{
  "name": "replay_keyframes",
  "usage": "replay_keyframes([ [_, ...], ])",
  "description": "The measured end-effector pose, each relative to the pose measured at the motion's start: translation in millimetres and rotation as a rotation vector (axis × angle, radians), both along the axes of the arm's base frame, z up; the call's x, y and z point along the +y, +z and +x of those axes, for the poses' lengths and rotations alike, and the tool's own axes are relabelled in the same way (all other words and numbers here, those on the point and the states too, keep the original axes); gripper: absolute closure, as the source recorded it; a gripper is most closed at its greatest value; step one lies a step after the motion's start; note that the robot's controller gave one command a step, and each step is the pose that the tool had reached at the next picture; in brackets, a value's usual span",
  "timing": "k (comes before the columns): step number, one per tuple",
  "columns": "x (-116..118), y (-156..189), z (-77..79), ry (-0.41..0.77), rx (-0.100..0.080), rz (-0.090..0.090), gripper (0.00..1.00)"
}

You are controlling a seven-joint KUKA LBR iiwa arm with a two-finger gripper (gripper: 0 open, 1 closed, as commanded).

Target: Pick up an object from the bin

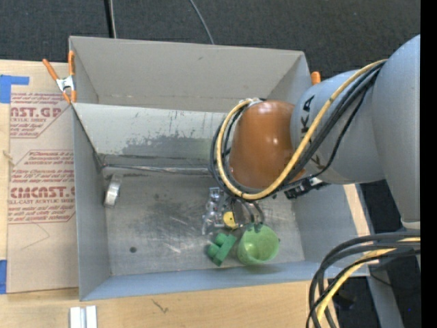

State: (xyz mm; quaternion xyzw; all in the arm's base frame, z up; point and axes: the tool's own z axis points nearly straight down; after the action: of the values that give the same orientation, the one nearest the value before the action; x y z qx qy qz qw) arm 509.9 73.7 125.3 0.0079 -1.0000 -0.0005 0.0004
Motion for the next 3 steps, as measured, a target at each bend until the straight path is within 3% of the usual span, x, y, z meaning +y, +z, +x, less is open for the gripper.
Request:
replay_keyframes([
  [3,0.1,0.0,0.0,0.0,0.0,0.0,1.0],
])
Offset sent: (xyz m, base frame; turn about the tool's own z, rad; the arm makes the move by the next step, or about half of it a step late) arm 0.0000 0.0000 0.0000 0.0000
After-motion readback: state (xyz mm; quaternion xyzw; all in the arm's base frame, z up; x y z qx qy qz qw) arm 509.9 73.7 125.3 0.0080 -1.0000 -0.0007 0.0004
